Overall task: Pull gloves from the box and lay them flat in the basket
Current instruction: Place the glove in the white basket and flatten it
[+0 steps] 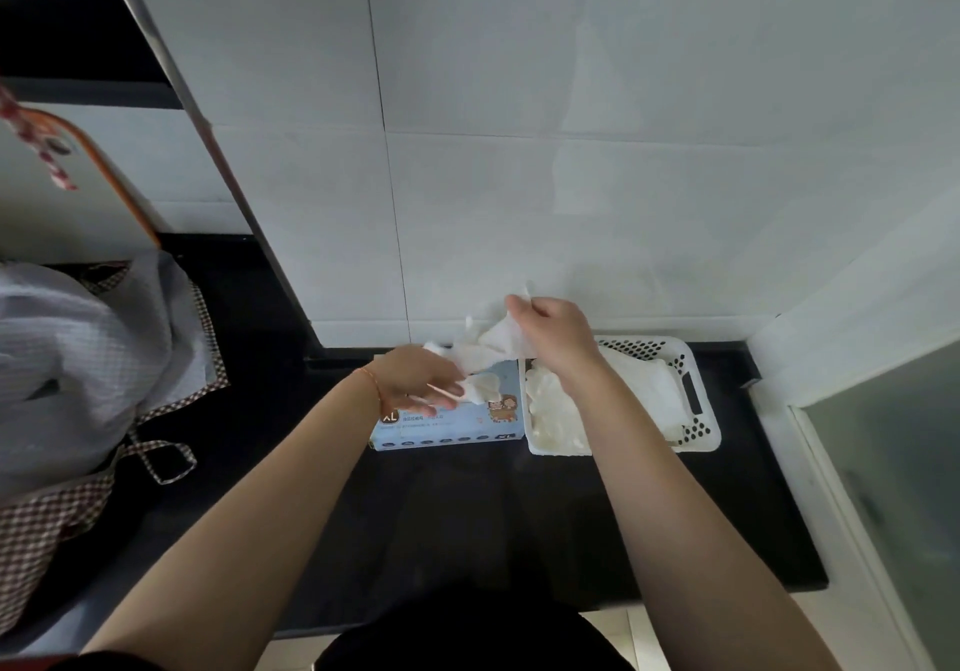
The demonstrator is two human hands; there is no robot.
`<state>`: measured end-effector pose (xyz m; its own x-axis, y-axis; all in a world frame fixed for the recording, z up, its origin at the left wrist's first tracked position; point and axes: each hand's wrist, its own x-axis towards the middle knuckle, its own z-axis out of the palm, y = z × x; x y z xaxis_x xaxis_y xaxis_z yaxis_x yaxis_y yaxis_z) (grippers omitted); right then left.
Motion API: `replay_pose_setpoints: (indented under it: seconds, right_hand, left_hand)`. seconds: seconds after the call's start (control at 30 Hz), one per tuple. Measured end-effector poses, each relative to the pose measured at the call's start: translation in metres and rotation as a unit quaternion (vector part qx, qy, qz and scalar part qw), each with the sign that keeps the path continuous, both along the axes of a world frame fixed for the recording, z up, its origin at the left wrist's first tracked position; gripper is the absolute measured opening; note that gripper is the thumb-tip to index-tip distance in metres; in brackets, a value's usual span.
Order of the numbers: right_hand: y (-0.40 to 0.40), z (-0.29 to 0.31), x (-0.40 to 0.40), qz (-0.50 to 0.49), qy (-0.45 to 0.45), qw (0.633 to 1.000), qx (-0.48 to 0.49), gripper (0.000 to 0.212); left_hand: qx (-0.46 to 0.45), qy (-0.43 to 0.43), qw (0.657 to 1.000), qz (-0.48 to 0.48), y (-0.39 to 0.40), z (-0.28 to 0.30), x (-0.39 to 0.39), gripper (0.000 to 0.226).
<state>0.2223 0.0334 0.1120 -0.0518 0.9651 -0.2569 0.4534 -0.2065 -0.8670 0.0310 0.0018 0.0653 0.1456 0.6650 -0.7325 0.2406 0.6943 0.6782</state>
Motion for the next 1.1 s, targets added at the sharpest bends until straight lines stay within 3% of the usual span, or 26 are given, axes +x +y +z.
replay_pose_setpoints:
  seconds: [0.07, 0.2, 0.3, 0.37, 0.53, 0.6, 0.7, 0.77, 0.9, 1.1]
  right_hand:
    - [0.004, 0.010, 0.012, 0.065, -0.068, 0.993, 0.065, 0.053]
    - [0.009, 0.026, 0.029, 0.156, -0.170, 0.966, 0.121, 0.040]
    - [0.006, 0.038, 0.038, 0.188, -0.157, 0.963, 0.111, 0.018]
    - [0.002, 0.043, 0.044, 0.199, -0.141, 0.964, 0.111, 0.016]
    - [0.003, 0.051, 0.068, 0.155, -0.114, 0.977, 0.097, 0.004]
    - [0.002, 0.051, 0.079, 0.129, -0.093, 0.982, 0.097, 0.013]
    - [0.000, 0.047, 0.090, 0.095, -0.070, 0.987, 0.107, 0.027]
    - [0.000, 0.044, 0.100, 0.071, -0.054, 0.990, 0.109, 0.024]
    - [0.001, 0.040, 0.120, 0.011, -0.011, 0.996, 0.085, 0.022]
    - [0.021, 0.003, 0.164, -0.046, 0.025, 0.998, -0.044, 0.009]
  left_hand:
    - [0.073, 0.090, 0.992, -0.043, 0.004, 0.002, 0.002, 0.023]
    - [0.232, 0.086, 0.965, 0.085, 0.020, 0.022, 0.020, 0.026]
    - [0.308, 0.045, 0.950, 0.022, 0.027, 0.038, 0.040, 0.043]
    - [0.325, 0.038, 0.944, -0.045, 0.028, 0.044, 0.054, 0.048]
    - [0.312, 0.056, 0.947, -0.057, 0.030, 0.047, 0.083, 0.009]
    - [0.298, 0.065, 0.949, -0.075, 0.028, 0.043, 0.093, 0.026]
    - [0.285, 0.078, 0.949, -0.109, 0.025, 0.031, 0.108, 0.020]
    - [0.268, 0.068, 0.953, -0.124, 0.020, 0.026, 0.121, 0.011]
    - [0.195, 0.026, 0.977, -0.081, 0.018, 0.007, 0.127, 0.016]
    - [0.136, -0.043, 0.988, -0.050, 0.036, 0.003, 0.123, 0.018]
